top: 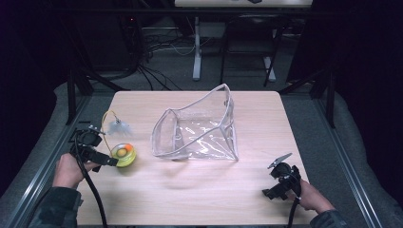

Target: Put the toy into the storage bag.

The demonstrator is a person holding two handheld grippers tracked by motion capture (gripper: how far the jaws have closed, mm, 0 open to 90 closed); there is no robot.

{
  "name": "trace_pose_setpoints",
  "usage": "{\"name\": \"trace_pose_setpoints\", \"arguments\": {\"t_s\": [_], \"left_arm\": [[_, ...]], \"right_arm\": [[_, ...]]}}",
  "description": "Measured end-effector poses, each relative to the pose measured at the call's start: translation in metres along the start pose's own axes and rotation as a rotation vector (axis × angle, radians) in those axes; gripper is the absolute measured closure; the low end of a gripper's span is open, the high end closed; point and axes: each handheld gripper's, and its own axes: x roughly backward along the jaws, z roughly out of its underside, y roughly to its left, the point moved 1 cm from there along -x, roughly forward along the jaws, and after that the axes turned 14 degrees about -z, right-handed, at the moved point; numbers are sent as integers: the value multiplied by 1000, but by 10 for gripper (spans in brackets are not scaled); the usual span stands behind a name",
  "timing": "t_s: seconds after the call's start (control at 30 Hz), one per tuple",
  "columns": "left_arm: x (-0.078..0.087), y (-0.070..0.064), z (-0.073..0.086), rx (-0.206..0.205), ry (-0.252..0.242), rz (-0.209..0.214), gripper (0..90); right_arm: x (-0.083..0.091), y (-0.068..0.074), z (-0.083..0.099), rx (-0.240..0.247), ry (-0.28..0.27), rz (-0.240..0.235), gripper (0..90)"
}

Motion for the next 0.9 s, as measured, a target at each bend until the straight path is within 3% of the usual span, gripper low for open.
{"name": "trace_pose_setpoints", "arguments": {"t_s": [0.3,0.67,0.9], "left_arm": [[4,18,-13,23,-15,86,0],[23,31,-35,26,-48,85,0],[35,34,-55,-29,-45,97,2]], "right_arm": [[0,1,0,11,2,8,0],[0,1,0,14,1,7,0],[0,1,1,12,-2,3,0]]}}
